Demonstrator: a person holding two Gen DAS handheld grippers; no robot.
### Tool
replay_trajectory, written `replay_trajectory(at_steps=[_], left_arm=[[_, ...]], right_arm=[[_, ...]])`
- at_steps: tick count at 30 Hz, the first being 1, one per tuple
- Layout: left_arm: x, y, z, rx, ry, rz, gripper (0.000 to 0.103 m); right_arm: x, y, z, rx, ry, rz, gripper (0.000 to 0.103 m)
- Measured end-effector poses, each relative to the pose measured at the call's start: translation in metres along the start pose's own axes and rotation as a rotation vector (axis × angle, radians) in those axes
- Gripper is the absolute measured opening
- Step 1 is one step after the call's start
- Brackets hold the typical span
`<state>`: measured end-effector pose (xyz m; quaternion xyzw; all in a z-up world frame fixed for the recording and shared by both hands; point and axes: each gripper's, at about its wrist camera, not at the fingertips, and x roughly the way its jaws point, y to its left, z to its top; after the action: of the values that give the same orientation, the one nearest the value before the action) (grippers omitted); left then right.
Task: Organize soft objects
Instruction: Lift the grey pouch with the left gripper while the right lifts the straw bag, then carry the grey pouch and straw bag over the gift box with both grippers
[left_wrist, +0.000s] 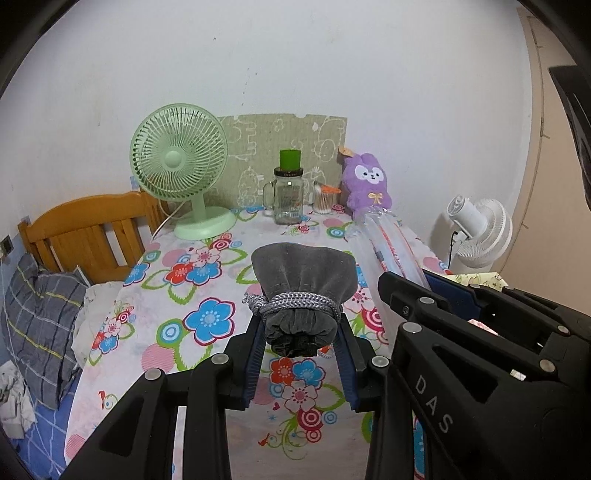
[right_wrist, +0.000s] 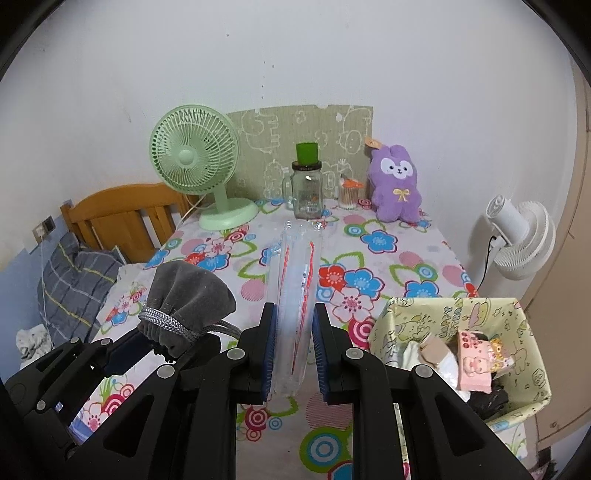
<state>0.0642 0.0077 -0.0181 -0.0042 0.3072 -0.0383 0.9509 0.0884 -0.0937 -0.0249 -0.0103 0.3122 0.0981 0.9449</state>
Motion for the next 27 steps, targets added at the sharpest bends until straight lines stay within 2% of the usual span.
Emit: replay_trajectory(at_steps=[14,27], left_arm=[[-0.006,-0.029,0.001,0.022,-0.018,-0.027,0.036],[-0.004,-0.066,0.005,0.058,-0.034,-0.096,0.036]], right_arm=[[-0.02,-0.025,-0.002,0.004,-0.022,-0.021,0.021],[-0.034,-0.063,-0.005,0.024,-0.042,-0.081,0.021]])
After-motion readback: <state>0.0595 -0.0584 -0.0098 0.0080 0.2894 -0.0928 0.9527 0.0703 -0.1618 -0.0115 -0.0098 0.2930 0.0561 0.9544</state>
